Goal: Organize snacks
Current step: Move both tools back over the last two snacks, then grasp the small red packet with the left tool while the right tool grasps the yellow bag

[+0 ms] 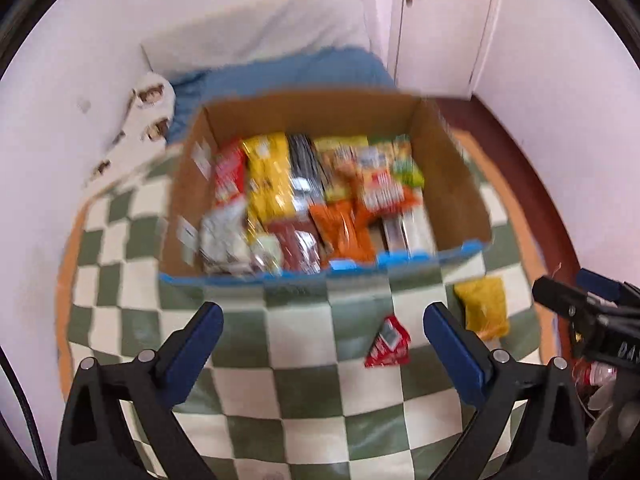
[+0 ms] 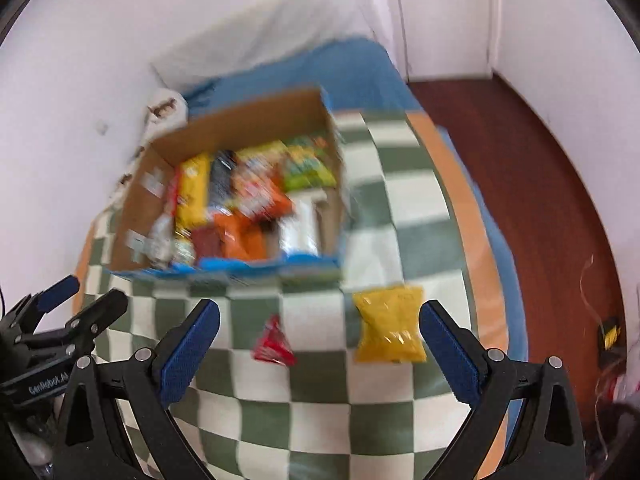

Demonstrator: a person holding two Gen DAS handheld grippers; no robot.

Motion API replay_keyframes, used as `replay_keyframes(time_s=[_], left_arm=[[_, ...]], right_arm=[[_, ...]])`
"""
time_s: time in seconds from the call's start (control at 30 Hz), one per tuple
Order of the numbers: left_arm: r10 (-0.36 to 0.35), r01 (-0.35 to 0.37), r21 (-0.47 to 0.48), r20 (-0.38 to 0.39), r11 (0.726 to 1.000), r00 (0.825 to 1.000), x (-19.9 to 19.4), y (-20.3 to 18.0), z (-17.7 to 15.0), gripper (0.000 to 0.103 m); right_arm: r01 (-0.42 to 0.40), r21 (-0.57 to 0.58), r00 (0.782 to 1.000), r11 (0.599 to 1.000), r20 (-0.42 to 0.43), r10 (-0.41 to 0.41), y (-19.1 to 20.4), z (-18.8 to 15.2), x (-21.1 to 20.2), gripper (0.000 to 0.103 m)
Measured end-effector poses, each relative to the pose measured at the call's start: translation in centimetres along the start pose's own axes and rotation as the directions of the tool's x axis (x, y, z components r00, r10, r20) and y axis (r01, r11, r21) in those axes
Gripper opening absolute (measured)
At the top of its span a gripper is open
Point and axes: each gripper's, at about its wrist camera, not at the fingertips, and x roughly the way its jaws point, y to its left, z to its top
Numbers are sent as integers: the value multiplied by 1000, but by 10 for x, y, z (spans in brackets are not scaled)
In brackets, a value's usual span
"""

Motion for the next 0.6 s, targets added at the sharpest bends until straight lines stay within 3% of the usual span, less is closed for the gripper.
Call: replay_keyframes(time_s=[0.3,0.37,0.5,0.53,0.6], left_arm=[[25,-10,70,-205,997,978,99,-48,-28,100],[16,3,78,-244,997,970,117,-57,-32,85],[-13,39,71,-328,997,945,151,-72,-41,42],[-26,49,59,-342,997,939,157,-73,-43,35],[-22,43,54,-341,998,940,161,-75,-48,34]], right_arm=[[0,62,979,998,-204,13,-56,-1,109,102],[6,47,973,999,-229,5,-59,-1,127,102],[19,26,964,999,-264,-11,-64,-4,148,100],[18,25,963,1000,-268,-11,-65,-5,151,97],[16,14,959,1000,-282,-11,-66,-7,158,87]])
